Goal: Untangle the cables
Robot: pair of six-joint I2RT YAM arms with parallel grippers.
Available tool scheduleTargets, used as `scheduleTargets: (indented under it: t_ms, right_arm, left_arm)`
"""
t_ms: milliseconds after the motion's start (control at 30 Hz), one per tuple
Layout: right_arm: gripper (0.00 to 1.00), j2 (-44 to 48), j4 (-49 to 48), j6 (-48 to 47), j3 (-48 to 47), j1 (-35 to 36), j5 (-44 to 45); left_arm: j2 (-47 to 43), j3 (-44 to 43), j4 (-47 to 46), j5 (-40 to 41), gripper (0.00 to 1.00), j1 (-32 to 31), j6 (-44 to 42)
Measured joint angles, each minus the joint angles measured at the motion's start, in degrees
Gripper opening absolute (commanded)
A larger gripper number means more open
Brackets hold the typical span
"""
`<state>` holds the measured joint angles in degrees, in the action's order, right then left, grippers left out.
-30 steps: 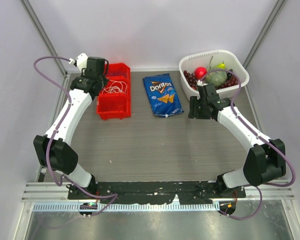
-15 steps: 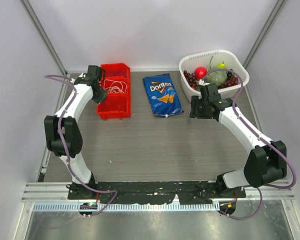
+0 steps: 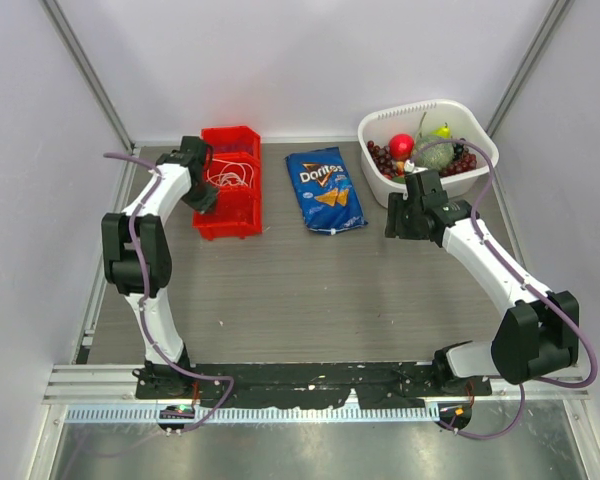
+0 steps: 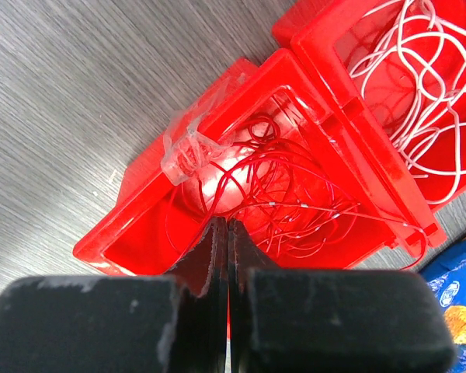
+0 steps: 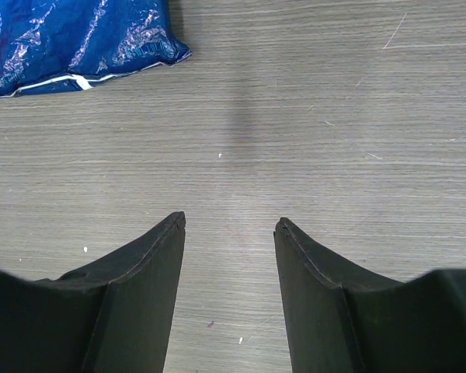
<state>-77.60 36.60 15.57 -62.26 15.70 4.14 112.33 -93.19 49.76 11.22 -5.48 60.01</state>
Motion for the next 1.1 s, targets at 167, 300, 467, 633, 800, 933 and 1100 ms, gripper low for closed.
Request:
scheduleTargets:
  t_ms: [167, 300, 467, 633, 800, 933, 1100]
  right_arm:
    - [0.55, 0.0, 0.1, 0.0, 0.0, -0.1, 0.5]
    - [0.55, 0.0, 0.2, 0.0, 0.0, -0.2, 1.0]
    - [0.54, -0.4, 0.4, 0.0, -0.2, -0.2, 0.6]
    - [0.54, -1.1, 0.4, 0.0, -0.3, -0.2, 0.2]
    - [0.54, -2.4, 0.2, 0.4, -0.9, -0.2, -1.4]
    - [0.54, -2.7, 0.1, 0.9, -0.9, -0.3, -2.5]
    - [0.57, -2.6, -1.7, 1.5, -0.9, -0.3, -2.7]
  left_arm:
    - [0.5, 0.0, 0.0, -1.0, 0.21, 0.3, 0.0]
    - [0.8, -0.9, -0.3, -3.0, 0.40, 0.5, -0.5]
    - [-0.3, 1.1, -5.3, -6.1, 0.55, 1.0, -2.3]
    - [-5.5, 7.0, -8.2, -7.8, 0.60, 1.1, -3.3]
    - [-10.3, 7.5, -9.9, -8.5, 0.67, 1.3, -5.2]
    - [-15.0, 8.2, -10.5, -8.6, 0.70, 1.4, -6.7]
    - [-17.5, 8.2, -13.2, -12.7, 0.81, 1.5, -8.2]
